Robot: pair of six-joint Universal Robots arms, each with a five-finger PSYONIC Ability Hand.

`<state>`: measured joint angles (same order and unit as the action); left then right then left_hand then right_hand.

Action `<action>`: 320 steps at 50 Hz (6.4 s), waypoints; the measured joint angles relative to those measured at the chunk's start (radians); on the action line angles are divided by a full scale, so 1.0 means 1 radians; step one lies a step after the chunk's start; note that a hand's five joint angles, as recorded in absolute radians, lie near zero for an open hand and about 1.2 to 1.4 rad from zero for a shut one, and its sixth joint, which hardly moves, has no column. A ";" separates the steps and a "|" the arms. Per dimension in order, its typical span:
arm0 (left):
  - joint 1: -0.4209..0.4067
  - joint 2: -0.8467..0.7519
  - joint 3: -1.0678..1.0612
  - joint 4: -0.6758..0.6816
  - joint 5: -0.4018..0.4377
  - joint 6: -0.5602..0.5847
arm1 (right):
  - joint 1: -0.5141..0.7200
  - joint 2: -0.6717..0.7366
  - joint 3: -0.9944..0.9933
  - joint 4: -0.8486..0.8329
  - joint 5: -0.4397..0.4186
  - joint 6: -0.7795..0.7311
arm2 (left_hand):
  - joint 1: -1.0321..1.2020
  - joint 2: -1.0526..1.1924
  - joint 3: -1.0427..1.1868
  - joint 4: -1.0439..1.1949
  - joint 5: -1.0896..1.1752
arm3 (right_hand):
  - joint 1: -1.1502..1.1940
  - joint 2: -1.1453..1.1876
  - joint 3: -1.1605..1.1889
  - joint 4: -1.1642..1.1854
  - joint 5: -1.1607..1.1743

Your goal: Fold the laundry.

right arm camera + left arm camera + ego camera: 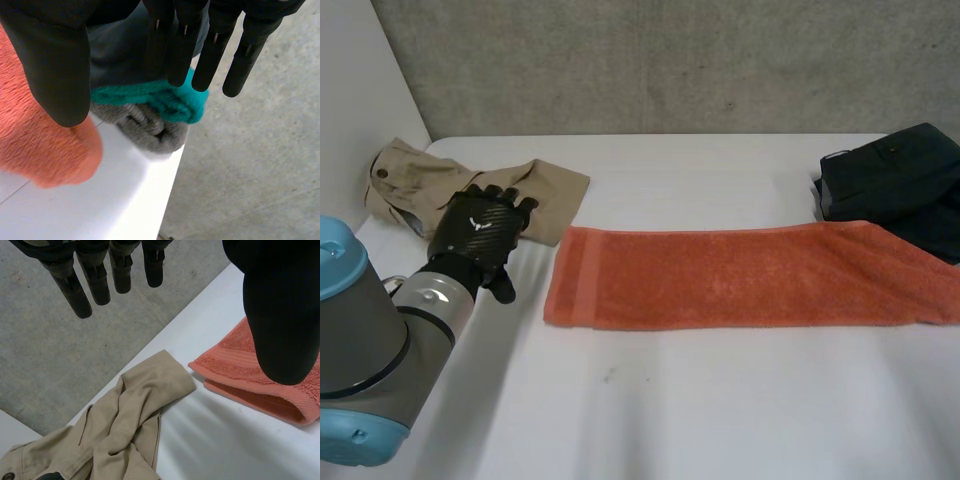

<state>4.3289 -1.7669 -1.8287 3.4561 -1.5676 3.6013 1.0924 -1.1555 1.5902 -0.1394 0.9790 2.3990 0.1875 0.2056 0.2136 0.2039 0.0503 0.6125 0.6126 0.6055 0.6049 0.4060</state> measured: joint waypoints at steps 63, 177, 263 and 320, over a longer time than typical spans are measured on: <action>0.035 0.093 -0.049 0.000 -0.003 0.000 | 0.898 0.037 -0.240 -0.116 0.130 0.091 | 0.000 0.000 0.000 0.000 0.000 | 0.489 0.553 0.581 0.593 0.557; -0.344 -0.260 0.415 0.012 -0.179 -0.238 | 0.919 -0.058 -0.062 -0.043 0.267 0.618 | 0.000 0.000 0.000 0.000 -0.001 | -0.389 -0.398 -0.398 -0.395 -0.362; -0.239 -0.273 0.733 -0.454 0.452 -0.249 | 1.107 0.313 -0.013 -0.549 0.438 0.185 | 0.000 0.000 0.000 0.000 -0.001 | 0.358 0.503 0.525 0.584 0.456; -0.218 -0.178 0.725 -0.399 0.409 -0.258 | 0.074 0.518 -0.475 -0.509 -0.156 0.388 | 0.000 0.000 0.000 0.000 -0.001 | 0.358 0.503 0.548 0.592 0.524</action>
<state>4.1111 -1.9446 -1.1036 3.0574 -1.1583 3.3432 1.1665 -0.6371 1.1154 -0.6486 0.8225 2.7865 0.1878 0.2056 0.2140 0.2038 0.0491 0.9701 1.1152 1.1539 1.1971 0.9297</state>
